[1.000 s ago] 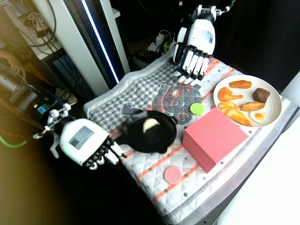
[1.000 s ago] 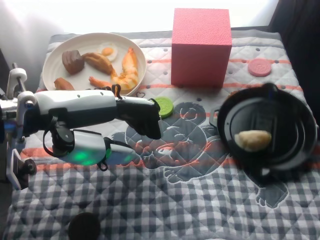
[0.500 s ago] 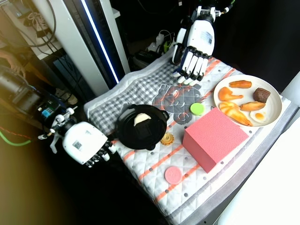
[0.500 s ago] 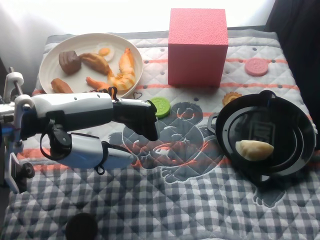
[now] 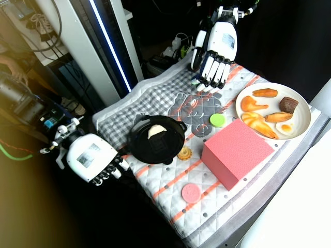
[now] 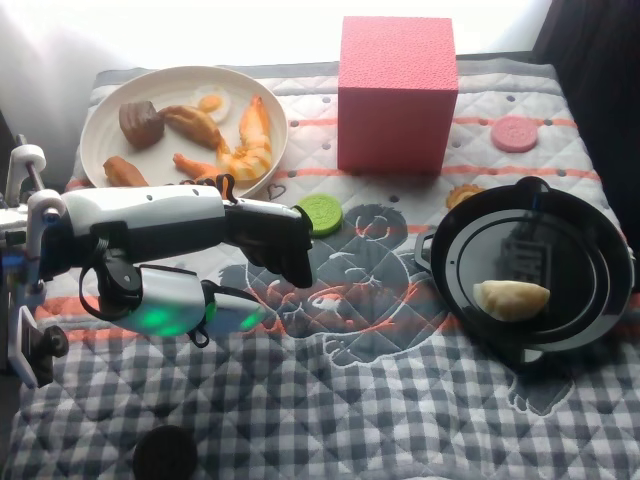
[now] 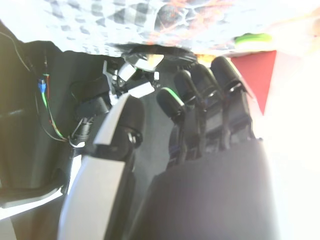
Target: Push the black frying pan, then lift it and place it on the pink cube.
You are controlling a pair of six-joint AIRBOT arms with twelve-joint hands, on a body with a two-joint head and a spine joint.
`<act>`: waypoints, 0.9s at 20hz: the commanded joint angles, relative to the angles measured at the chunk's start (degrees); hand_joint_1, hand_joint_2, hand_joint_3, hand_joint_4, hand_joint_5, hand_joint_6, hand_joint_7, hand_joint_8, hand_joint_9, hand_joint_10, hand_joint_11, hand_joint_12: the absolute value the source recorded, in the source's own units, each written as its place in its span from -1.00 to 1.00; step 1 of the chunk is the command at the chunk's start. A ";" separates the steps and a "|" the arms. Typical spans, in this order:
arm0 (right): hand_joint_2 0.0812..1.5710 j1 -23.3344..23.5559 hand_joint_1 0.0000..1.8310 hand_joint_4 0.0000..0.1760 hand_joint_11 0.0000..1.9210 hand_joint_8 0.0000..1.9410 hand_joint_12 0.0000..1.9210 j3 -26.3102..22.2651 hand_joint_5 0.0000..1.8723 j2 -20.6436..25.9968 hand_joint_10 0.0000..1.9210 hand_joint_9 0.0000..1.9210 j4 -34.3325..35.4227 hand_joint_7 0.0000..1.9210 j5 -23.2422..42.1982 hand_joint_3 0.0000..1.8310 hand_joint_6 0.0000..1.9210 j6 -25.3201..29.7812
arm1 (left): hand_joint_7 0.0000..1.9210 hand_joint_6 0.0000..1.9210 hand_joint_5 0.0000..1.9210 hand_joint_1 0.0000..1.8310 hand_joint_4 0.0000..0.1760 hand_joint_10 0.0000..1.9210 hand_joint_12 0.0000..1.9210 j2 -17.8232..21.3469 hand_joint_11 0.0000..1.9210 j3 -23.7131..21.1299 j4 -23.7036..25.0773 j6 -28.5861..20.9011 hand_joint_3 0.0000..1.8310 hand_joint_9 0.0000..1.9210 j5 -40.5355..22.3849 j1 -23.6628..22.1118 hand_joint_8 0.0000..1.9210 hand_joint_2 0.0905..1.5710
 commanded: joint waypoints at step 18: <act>0.73 -7.87 0.44 -1.00 0.83 1.00 1.00 -5.88 0.55 2.28 1.00 0.81 -3.97 0.72 32.23 -1.00 1.00 11.38 | -0.64 0.05 -0.76 -0.10 -1.00 -0.25 -0.01 0.50 -1.00 -0.12 -6.18 2.47 -1.00 -0.74 -5.60 2.10 -0.38 0.84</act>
